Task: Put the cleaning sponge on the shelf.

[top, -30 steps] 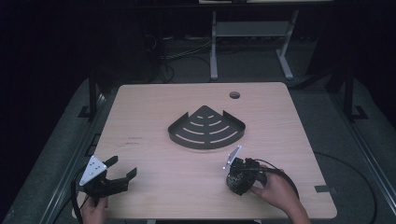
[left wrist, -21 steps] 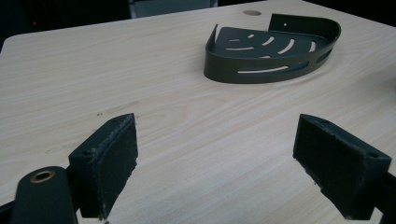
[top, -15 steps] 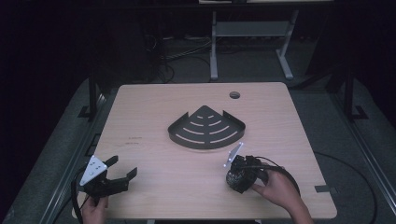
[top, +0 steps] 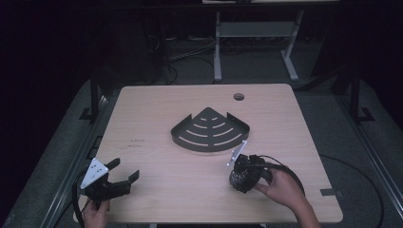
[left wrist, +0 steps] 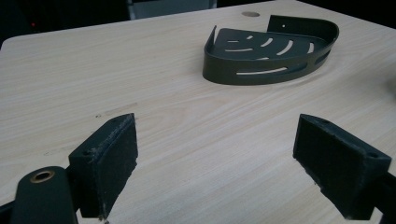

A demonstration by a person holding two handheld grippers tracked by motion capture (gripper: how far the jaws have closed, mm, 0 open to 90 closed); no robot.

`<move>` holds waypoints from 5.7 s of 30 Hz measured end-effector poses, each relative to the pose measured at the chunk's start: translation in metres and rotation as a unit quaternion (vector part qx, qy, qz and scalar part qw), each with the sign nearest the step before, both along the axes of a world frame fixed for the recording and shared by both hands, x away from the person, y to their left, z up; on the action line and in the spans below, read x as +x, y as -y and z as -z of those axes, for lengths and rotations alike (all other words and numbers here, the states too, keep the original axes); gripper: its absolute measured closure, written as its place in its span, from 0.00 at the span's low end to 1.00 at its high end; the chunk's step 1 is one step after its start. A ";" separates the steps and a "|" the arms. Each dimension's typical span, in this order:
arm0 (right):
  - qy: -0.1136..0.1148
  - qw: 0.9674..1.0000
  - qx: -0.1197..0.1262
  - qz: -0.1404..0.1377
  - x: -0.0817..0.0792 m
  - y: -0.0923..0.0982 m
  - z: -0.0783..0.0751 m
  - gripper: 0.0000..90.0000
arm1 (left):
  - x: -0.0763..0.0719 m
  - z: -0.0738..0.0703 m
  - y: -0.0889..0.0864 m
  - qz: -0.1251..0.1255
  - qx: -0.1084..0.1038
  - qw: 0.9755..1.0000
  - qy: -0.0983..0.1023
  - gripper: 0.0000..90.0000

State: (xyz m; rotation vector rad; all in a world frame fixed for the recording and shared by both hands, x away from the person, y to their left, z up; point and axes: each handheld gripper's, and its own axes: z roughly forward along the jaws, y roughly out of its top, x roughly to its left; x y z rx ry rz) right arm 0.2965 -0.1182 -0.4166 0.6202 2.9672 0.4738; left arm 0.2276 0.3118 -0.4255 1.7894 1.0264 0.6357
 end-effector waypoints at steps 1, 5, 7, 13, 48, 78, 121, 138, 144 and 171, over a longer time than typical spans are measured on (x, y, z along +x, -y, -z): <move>0.001 1.000 0.001 0.000 0.001 0.000 -0.001 0.35 | 0.000 0.000 0.000 0.000 0.000 1.000 0.000 0.15; -0.001 1.000 -0.001 -0.001 0.004 -0.002 -0.003 0.35 | 0.000 0.000 0.000 0.000 0.000 1.000 0.000 0.15; 0.000 1.000 -0.003 -0.002 0.005 -0.003 -0.005 0.35 | 0.000 0.000 0.000 0.001 0.001 1.000 0.001 0.15; -0.003 1.000 0.000 -0.004 0.009 -0.006 -0.007 0.35 | 0.000 0.000 0.000 0.000 0.000 1.000 0.000 0.15; -0.001 1.000 -0.007 -0.014 0.026 -0.018 -0.024 0.35 | 0.000 -0.001 0.000 0.000 0.001 1.000 0.001 0.15; -0.004 1.000 -0.014 -0.021 0.049 -0.028 -0.039 0.35 | -0.001 -0.002 0.000 0.000 -0.002 1.000 0.004 0.15; -0.036 0.999 -0.018 -0.012 0.118 -0.059 -0.051 0.35 | 0.000 -0.004 0.004 0.008 0.002 1.000 0.006 0.15; -0.045 0.999 -0.007 0.015 0.151 -0.067 -0.046 0.35 | -0.001 -0.005 0.005 0.008 0.001 1.000 0.010 0.15; -0.054 0.998 -0.010 0.026 0.160 -0.067 -0.033 0.35 | 0.000 -0.005 0.005 0.010 0.001 1.000 0.009 0.15; -0.056 0.996 -0.004 0.071 0.181 -0.061 -0.019 0.35 | 0.000 -0.005 0.008 0.014 0.004 1.000 0.009 0.15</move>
